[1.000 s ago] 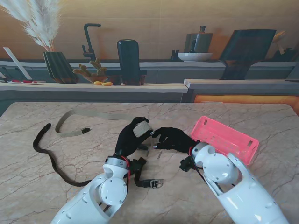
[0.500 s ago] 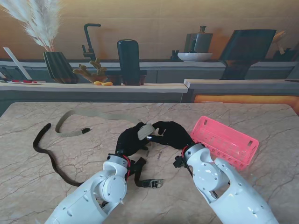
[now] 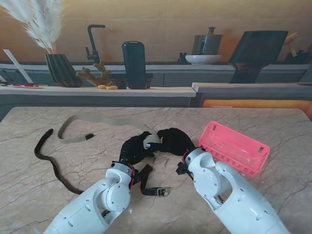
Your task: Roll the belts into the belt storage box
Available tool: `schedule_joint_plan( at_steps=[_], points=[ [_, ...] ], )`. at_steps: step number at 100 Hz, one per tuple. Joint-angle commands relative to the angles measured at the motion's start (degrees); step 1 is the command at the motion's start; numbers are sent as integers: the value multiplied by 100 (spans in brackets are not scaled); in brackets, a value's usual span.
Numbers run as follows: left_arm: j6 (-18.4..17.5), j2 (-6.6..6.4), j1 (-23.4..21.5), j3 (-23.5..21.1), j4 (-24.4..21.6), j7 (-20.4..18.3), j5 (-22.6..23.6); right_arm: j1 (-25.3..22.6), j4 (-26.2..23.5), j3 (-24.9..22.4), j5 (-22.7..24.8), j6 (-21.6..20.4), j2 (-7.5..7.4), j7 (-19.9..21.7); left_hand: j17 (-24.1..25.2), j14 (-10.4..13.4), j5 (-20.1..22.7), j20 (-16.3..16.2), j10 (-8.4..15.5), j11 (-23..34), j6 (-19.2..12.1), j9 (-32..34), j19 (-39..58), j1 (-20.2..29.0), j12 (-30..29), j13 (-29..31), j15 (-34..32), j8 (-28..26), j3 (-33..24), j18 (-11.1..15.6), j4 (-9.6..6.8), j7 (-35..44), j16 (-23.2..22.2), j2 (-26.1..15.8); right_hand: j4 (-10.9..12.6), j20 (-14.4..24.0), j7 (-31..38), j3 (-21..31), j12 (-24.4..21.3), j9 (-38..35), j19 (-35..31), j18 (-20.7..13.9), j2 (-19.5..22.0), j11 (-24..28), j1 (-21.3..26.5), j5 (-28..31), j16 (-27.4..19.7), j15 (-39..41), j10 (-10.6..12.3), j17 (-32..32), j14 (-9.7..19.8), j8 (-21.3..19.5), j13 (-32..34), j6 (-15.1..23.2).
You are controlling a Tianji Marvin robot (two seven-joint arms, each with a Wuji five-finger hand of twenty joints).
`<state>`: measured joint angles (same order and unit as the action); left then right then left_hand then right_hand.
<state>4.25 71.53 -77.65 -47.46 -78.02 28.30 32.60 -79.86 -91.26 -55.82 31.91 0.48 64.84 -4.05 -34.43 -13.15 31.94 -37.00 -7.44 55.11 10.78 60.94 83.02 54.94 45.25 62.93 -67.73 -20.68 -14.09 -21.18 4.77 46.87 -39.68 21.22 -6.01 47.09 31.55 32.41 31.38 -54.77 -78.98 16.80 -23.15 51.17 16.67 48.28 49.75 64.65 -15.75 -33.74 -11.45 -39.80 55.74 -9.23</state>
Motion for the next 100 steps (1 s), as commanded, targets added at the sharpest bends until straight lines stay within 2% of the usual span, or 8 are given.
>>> schedule_joint_plan(
  at_steps=[1, 17, 27, 36, 45, 55, 71, 100],
  points=[
    [-53, 32, 2, 6, -71, 7, 8, 22, -7, 104, -9, 123, 44, 76, -40, 24, 149, -132, 515, 1106, 19, 849, 293, 537, 204, 232, -208, 45, -725, -174, -85, -178, 96, -416, 288, 43, 469, -299, 96, -279, -496, -65, 324, 303, 259, 539, 16, 273, -213, -95, -33, -81, 276, 713],
    [-125, 22, 0, 23, -78, 4, 37, 117, 66, 178, -271, 314, 68, 200, -40, 38, 174, -127, 540, 1078, -13, 850, 288, 504, 193, 219, -192, 59, -742, -163, -75, -211, 115, -409, 479, -2, 614, -962, 33, -396, -605, -64, 533, 346, 1722, 616, -42, 345, -176, -142, -44, 11, 363, 771],
    [-176, 26, -14, 9, -84, 21, 19, 101, 42, 137, -500, 426, 71, 319, -32, 49, 181, -113, 538, 1055, -51, 836, 264, 455, 186, 200, -158, 66, -737, -124, -72, -233, 134, -395, 447, -50, 1836, -708, -39, -400, -564, -114, 439, 278, 2897, 63, -87, 258, -118, -141, -8, 1447, 356, 906],
    [-231, 25, -35, -17, -96, 36, 3, 38, -1, 24, -826, 531, 93, 379, 106, -25, 167, -38, 530, 843, -99, 705, 118, -81, 94, 39, 61, 2, -1260, -27, -39, -396, 184, -185, 169, -72, 2117, 269, -45, -390, -532, -151, 437, 280, 2849, -79, -93, 238, -87, -135, 8, 1640, 355, 940],
    [-353, 6, -44, -41, -85, 45, 40, -46, -48, -138, -1147, 685, 122, 403, 580, -207, 48, -1, 342, 274, -145, 209, -307, -798, -80, -488, 601, -82, -1586, 27, -57, -782, 197, -115, -13, -76, 2219, 330, 4, -321, -500, -183, 474, 343, 2906, -168, -39, 290, -86, -92, 60, 1489, 287, 1058],
    [-458, -23, -85, -80, -129, -3, 52, -151, -95, -355, -1552, 852, 165, 399, 1389, -423, -415, 105, 16, -1095, -259, -904, -1059, -1360, -591, -1422, 1448, -91, -1383, 45, -185, -1335, 182, -49, -121, -29, 2276, 264, 102, -198, -482, -256, 533, 447, 2980, -259, 70, 391, -95, 2, 128, 1316, 193, 1182],
    [-574, -49, -162, -145, -232, -68, 24, -308, -143, -710, -2081, 976, 231, 324, 2111, -419, -964, 247, -190, -2512, -362, -2185, -1703, -1651, -1440, -2428, 2384, -65, -1095, 27, -192, -1806, 231, 127, -210, 67, 2328, 177, 233, -115, -496, -340, 583, 589, 3023, -321, 199, 550, -87, 25, 285, 1148, 149, 1307],
    [-739, -44, -175, -157, -201, 27, 61, -623, -326, -1266, -3294, 1001, 411, -11, 2548, -214, -1291, 472, -202, -3162, -527, -3134, -2196, -1707, -1930, -3370, 3345, -97, -1083, 159, -199, -1919, 527, 107, -237, 98, 2339, 59, 283, -92, -445, -457, 662, 607, 3024, -369, 246, 557, 41, 42, 393, 1050, 114, 1429]
  ],
)
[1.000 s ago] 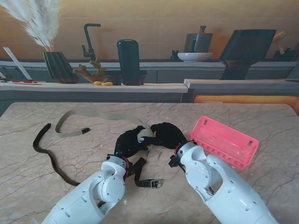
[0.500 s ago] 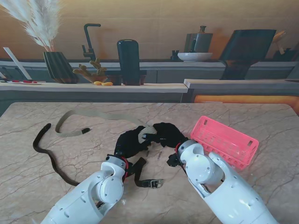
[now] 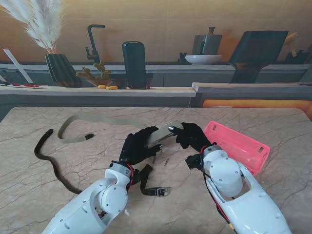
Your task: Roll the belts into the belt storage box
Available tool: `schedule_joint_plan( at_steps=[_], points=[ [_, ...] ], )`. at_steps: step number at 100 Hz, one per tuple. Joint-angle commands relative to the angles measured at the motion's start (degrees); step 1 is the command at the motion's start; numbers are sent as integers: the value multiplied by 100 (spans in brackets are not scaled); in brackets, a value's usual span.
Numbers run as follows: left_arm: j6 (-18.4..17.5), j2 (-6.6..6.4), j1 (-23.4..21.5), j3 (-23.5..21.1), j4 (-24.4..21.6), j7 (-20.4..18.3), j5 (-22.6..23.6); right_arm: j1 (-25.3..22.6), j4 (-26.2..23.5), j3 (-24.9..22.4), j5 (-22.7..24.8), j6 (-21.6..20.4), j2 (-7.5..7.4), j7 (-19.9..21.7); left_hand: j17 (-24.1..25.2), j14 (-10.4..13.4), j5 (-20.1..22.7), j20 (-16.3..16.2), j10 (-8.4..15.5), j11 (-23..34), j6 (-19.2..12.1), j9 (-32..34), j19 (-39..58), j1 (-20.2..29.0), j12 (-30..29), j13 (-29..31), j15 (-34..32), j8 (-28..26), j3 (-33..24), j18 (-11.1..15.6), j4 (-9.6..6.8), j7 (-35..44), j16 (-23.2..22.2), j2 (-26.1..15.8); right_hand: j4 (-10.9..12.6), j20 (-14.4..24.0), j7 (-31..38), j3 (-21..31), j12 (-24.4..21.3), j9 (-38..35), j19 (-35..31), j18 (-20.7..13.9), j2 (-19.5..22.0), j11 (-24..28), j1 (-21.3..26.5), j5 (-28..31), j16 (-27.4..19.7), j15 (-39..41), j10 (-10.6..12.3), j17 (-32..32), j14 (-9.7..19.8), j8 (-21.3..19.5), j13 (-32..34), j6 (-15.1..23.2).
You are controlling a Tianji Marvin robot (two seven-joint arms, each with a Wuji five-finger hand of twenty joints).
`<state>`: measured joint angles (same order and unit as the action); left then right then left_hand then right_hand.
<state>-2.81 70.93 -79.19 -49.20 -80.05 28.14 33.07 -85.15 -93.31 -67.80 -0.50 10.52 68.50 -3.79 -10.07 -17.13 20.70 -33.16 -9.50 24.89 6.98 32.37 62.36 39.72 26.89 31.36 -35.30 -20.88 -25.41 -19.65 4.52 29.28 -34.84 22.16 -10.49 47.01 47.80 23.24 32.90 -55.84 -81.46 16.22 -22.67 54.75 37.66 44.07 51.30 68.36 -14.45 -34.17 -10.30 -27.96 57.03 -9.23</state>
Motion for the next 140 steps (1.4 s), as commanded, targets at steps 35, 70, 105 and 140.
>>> schedule_joint_plan(
  at_steps=[35, 70, 105, 140],
  points=[
    [-422, 112, 38, 84, 188, 366, -55, -339, -351, -543, -2512, 319, 121, 594, 446, 507, -726, 456, 185, -369, -338, -933, -733, -414, -400, -781, 706, -71, 602, 354, -171, -158, 314, -360, 326, 456, 714, 811, 673, -5, -392, -636, 694, 850, 960, 9, 677, 1081, -250, 14, 624, -221, 131, 1381],
    [-712, 203, 54, 114, 274, 451, -321, 444, 868, -280, -4120, 1310, 143, 2310, 671, 695, -1195, 820, 329, -637, -881, -1605, -1347, -743, -700, -1239, 1129, 675, 1584, 823, -162, -1369, 500, -743, 376, 644, 604, 912, 1261, -281, -960, -720, 606, 1438, 921, 53, 928, 2021, -280, -165, 718, -134, 458, 1236],
    [-630, 219, 42, 84, 269, 542, -314, 934, 1379, 319, -3967, 1595, 176, 2692, 874, 762, -1323, 956, 309, -688, -870, -2072, -1588, -143, -878, -1640, 1303, 584, 1799, 1129, -253, -2618, 663, -1006, 388, 627, 540, 954, 1282, -304, -975, -699, 562, 1389, 886, 99, 882, 2002, -271, -135, 666, -85, 451, 1206],
    [-551, 291, 12, 64, 252, 658, -472, 1184, 1380, 821, -2737, 1225, -112, 3175, 785, 975, -1232, 841, 573, -332, -858, -1944, -1338, 1881, -891, -1500, 1102, -167, 2653, 1145, -196, -1495, 778, -2761, 452, 439, 397, 754, 855, -39, -362, -473, 317, 692, 841, 81, 608, 1140, -326, 319, 206, 339, 51, 1091]
  ],
)
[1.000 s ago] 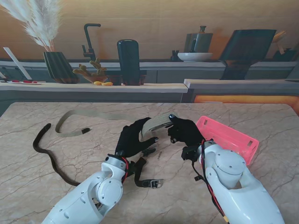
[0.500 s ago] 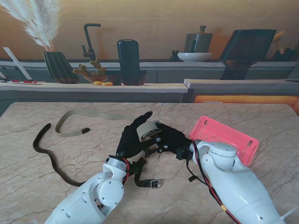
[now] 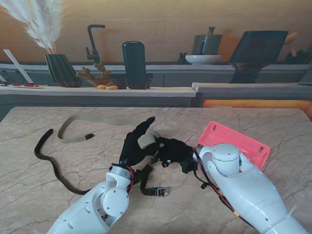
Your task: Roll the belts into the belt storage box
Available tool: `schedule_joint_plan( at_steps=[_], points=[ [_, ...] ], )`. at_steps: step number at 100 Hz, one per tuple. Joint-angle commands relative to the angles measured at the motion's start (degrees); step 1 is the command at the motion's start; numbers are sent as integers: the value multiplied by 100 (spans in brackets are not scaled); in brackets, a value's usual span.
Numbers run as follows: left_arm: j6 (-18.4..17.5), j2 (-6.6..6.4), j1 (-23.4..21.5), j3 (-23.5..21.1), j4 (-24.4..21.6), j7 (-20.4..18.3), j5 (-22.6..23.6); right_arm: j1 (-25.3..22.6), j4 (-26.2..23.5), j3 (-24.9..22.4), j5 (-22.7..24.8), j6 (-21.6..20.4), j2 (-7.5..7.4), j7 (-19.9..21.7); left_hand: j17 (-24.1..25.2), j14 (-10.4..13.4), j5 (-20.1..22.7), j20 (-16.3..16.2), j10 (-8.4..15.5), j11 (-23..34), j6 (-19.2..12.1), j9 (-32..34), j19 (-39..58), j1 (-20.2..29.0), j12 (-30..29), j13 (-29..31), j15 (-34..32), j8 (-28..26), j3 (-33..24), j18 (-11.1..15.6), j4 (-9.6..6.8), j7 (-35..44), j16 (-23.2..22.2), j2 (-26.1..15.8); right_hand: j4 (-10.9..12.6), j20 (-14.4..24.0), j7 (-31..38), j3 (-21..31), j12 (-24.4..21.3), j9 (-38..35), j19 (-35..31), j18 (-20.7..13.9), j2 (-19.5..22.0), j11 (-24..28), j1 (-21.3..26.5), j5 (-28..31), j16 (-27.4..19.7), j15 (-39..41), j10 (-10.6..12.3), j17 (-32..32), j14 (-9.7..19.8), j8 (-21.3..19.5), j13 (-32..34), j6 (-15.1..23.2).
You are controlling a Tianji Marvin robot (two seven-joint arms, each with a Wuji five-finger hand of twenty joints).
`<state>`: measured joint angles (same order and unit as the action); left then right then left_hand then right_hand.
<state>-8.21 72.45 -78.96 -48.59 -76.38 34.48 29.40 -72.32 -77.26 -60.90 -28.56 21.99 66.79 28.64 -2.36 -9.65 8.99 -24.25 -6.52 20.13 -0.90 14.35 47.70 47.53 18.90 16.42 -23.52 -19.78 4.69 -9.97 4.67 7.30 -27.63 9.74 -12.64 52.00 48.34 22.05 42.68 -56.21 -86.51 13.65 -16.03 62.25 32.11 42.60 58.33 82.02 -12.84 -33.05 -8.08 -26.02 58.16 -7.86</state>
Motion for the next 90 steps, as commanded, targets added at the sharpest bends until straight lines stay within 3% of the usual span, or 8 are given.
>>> schedule_joint_plan(
  at_steps=[1, 12, 35, 48, 62, 68, 75, 90],
  points=[
    [-14, 144, -13, 1, -115, 31, -118, -105, -247, 136, 114, 73, 55, -97, 4, 232, -53, -57, 307, 152, -75, -108, 142, 1186, -97, 7, -85, -385, -344, 178, -188, 995, 56, -1569, 669, -65, 332, 861, -137, 11, 160, -210, -367, -77, 1389, 210, -104, -255, -486, 217, -27, 160, -79, 939],
    [-88, 200, -32, -23, -99, 149, -236, -147, -463, 207, 760, 27, -10, -409, -98, 276, 686, -135, 450, 313, -90, 389, 290, 2168, -77, 224, -211, -366, -95, 79, 99, 3022, 36, -1481, 692, -180, 214, 684, -394, 210, 497, -129, -505, -374, 1237, 34, -251, -712, -493, 418, -180, 286, -308, 814],
    [-344, 274, -108, -84, -133, 293, -450, -215, -742, 400, 2515, -112, -86, -1256, -206, 400, 1000, -181, 540, 368, -222, 1028, 377, 2391, -47, 474, -249, -313, -126, -46, 80, 3764, 83, -1369, 877, -342, -992, 276, -636, 216, 549, 9, -319, -383, 512, 569, -367, -857, -546, 407, -268, -484, -286, 585],
    [-364, 281, -138, -109, -178, 312, -482, -335, -864, 323, 2952, -70, -72, -1589, -292, 430, 1115, -187, 386, 397, -166, 1422, 391, 2567, -35, 647, -161, -418, -184, -100, 23, 4026, 216, -1254, 908, -392, -814, 193, -693, 236, 522, 26, -464, -390, 910, 438, -430, -877, -562, 437, -307, -359, -304, 599],
    [-287, 280, -166, -133, -237, 305, -509, -532, -1023, 153, 3401, -405, -111, -1781, -488, 314, 1259, -251, 262, 782, -145, 2406, 526, 2643, 352, 1116, -413, -474, -830, -215, -62, 4312, 278, -773, 595, -670, 44, 1485, -959, 674, 1100, -1, -1239, -865, 1423, -370, -650, -1585, -431, 745, -323, 407, -760, 722],
    [-214, 273, -177, -138, -271, 301, -492, -619, -1128, 71, 3731, -710, -227, -1616, -598, 134, 1297, -321, 243, 1227, -174, 2890, 664, 2642, 1065, 1436, -803, -428, -1169, -262, -28, 4399, 148, -574, 472, -713, -627, 1876, -1094, 1100, 1516, -60, -1403, -1243, 1274, -525, -771, -2143, -325, 990, -258, 113, -1162, 731],
    [-126, 255, -178, -149, -298, 249, -483, -745, -1278, -27, 4227, -1108, -370, -1358, -1031, -91, 1299, -628, 243, 1918, -99, 3119, 1334, 2644, 1890, 1889, -1557, -358, -1092, -216, 11, 4364, -294, -525, 802, -706, -1900, 1954, -1196, 1475, 1931, -111, -1546, -1604, 731, -477, -917, -2659, -195, 1125, -162, -689, -1450, 591],
    [44, 196, -113, -128, -250, 94, -366, -1054, -1532, -235, 4765, -1729, -442, -1431, -1768, -90, 1222, -1125, 499, 3557, 331, 3968, 2489, 2337, 2586, 2955, -2973, -86, -443, -325, -221, 3714, -1216, -443, 774, -682, -2320, 1724, -1277, 1773, 2260, -51, -1821, -1965, -482, -732, -1010, -3051, -175, 1244, -170, -895, -1687, 476]
  ],
)
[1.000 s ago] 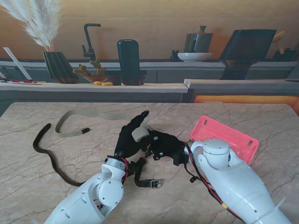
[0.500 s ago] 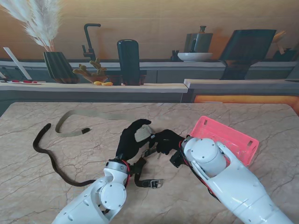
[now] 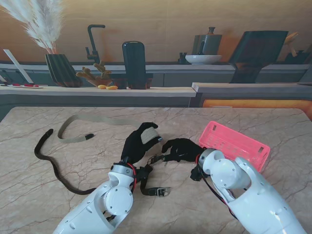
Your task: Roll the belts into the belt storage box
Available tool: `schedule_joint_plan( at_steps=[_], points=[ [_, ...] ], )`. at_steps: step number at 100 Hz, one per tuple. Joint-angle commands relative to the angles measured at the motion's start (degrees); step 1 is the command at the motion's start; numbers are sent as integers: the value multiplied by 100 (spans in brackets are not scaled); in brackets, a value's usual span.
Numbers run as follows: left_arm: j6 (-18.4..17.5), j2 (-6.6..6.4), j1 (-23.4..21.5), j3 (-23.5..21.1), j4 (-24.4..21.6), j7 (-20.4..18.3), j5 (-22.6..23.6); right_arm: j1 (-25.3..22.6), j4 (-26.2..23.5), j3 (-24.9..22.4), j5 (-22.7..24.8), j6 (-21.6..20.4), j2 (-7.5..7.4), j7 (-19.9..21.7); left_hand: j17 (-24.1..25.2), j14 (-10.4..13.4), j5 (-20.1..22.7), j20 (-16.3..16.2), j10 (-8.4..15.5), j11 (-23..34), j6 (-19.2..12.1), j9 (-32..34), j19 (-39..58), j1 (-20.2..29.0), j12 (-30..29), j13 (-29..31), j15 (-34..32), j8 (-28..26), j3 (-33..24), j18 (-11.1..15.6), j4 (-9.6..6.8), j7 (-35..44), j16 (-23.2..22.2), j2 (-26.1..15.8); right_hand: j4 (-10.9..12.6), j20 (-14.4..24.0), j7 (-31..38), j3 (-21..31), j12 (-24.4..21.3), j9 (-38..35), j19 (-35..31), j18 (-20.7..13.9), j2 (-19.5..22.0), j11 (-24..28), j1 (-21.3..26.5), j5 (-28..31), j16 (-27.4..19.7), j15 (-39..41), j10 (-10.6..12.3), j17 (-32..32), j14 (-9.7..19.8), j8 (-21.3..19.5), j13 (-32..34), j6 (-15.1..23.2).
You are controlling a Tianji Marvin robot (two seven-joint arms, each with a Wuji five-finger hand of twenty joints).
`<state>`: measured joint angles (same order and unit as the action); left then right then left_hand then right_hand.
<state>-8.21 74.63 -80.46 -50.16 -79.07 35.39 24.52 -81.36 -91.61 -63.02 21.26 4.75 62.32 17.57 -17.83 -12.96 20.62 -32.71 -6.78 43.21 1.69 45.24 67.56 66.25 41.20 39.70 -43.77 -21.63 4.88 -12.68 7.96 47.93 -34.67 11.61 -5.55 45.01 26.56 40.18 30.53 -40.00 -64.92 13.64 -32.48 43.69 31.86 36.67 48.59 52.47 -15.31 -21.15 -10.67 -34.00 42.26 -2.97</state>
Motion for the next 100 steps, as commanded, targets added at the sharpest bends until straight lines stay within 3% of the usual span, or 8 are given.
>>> schedule_joint_plan(
  at_steps=[1, 15, 21, 32, 43, 68, 83, 100],
  points=[
    [55, -27, 45, 34, 27, -2, 145, -167, -104, -29, -199, -33, 14, -382, -271, 249, 69, -309, 535, 1334, 90, 942, 578, 411, 395, 696, -1034, 92, -487, -73, -571, -388, -562, -606, 59, 20, -142, -112, -62, 145, 103, -43, -156, -111, -514, -132, -36, -99, 66, 51, 82, -101, -95, -16],
    [184, -112, 158, 112, 133, -93, 482, -292, -93, -43, -188, -339, 175, -1192, -869, 396, 290, -540, 699, 2122, 393, 1630, 1345, -890, 713, 1477, -1873, -5, -2149, -199, -569, -757, -893, -12, 78, 149, -161, -656, -6, -91, -2, 31, 609, -62, -1391, 52, 65, 48, -3, -103, -35, -176, 73, -92],
    [248, -147, 199, 150, 159, -134, 604, -301, -80, -34, -249, -396, 239, -1421, -1117, 450, 341, -555, 730, 2308, 529, 1853, 1580, -1407, 739, 1763, -2112, -27, -2830, -234, -579, -891, -905, 161, 108, 187, -174, -761, 1, -143, -77, 50, 749, -38, -1559, 111, 102, 125, -44, -111, -83, -185, 93, -144],
    [362, -212, 244, 207, 155, -311, 738, -265, -71, -5, -150, -435, 277, -1613, -1322, 423, 387, -562, 726, 2416, 725, 2061, 1776, -2015, 711, 2010, -2267, -22, -3509, -332, -746, -1228, -890, 315, 130, 212, -213, -829, 8, -190, -150, 73, 854, -3, -1782, 160, 119, 180, -59, -150, -102, -180, 138, -228],
    [497, -264, 295, 274, 160, -447, 871, -181, -42, 70, -38, -458, 286, -1673, -1348, 349, 261, -550, 681, 2383, 798, 2093, 1780, -2077, 674, 2040, -2247, 81, -3688, -399, -682, -1517, -867, 557, 149, 203, -275, -733, 3, -281, -245, 102, 852, 43, -2025, 290, 104, 225, -107, -241, -119, -172, 250, -359],
    [680, -328, 365, 357, 191, -668, 989, 34, 20, 295, -118, -472, 299, -1612, -1355, 291, 274, -544, 656, 2327, 813, 2129, 1765, -2074, 634, 2072, -2195, 120, -3764, -453, -657, -1601, -835, 622, 133, 243, -236, -601, 43, -547, -527, 146, 845, 233, -2131, 591, 145, 458, -202, -428, -125, -222, 533, -391],
    [712, -344, 381, 375, 181, -730, 1012, 164, 41, 447, -80, -351, 279, -1471, -1374, 269, 298, -542, 638, 2305, 822, 2150, 1762, -2081, 620, 2091, -2172, 137, -3803, -483, -641, -1637, -819, 639, 139, 271, -87, -645, 96, -767, -789, 185, 940, 429, -1943, 821, 200, 726, -241, -557, -135, -333, 739, -332],
    [727, -352, 383, 372, 158, -735, 1042, 290, 75, 596, -92, -248, 248, -1265, -1375, 266, 330, -540, 640, 2291, 824, 2156, 1759, -2084, 615, 2100, -2157, 145, -3824, -489, -629, -1653, -807, 650, 177, 282, 270, -985, 165, -1161, -1188, 206, 1027, 719, -1368, 1177, 243, 1135, -254, -779, -117, -517, 1095, -185]
  ],
)
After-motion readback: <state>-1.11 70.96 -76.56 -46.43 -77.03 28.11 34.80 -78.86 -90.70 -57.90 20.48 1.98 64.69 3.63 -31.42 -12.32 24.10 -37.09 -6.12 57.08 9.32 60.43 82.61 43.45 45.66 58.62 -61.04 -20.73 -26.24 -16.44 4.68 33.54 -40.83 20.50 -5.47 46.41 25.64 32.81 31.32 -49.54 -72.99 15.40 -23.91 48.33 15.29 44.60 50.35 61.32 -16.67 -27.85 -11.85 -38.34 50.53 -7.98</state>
